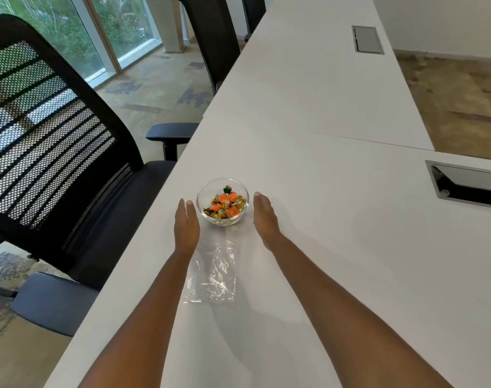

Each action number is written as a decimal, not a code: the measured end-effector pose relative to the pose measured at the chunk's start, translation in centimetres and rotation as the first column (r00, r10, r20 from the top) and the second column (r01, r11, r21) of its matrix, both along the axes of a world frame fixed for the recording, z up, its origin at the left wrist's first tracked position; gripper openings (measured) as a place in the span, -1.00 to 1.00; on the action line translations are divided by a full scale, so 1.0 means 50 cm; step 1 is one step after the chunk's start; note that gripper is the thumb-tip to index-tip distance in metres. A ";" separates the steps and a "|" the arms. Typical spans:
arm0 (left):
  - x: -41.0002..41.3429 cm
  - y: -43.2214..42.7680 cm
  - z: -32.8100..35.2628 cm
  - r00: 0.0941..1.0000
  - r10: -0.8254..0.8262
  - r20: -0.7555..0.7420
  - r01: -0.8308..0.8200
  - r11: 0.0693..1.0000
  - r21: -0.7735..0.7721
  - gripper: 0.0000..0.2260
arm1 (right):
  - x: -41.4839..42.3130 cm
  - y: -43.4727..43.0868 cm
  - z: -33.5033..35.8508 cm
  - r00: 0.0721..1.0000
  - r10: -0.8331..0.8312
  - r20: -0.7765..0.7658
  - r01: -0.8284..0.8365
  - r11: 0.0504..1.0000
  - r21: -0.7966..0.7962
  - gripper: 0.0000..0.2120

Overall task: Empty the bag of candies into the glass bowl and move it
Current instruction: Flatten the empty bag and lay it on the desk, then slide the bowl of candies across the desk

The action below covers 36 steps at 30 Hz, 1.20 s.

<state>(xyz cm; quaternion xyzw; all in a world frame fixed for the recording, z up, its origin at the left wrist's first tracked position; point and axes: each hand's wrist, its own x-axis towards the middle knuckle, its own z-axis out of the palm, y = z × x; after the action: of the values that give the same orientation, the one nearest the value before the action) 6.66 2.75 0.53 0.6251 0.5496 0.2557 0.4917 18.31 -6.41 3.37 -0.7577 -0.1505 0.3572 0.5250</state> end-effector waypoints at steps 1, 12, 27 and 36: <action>0.006 0.007 0.001 1.000 0.002 0.020 -0.002 0.999 -0.033 -0.53 | 0.002 0.010 -0.002 1.000 -0.003 -0.026 0.003 1.000 0.007 -0.54; 0.052 0.035 -0.007 0.976 -0.026 0.217 0.085 0.960 -0.267 -0.49 | 0.002 0.078 -0.029 0.965 -0.018 -0.261 0.034 0.998 0.057 -0.49; 0.124 -0.002 0.032 0.924 0.143 0.354 -0.026 0.949 -0.315 -0.56 | 0.031 0.058 -0.007 0.921 -0.142 -0.362 0.204 0.969 0.141 -0.58; 0.232 -0.077 0.134 0.897 0.056 0.439 0.073 0.959 -0.273 -0.57 | 0.123 -0.025 0.098 0.908 -0.246 -0.339 0.329 0.920 0.214 -0.58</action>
<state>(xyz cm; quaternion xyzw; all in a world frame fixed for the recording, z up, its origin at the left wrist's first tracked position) 18.27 -1.09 7.24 0.4763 0.4516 0.3075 0.6889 24.44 -7.67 8.25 -0.6298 0.0000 0.3645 0.6859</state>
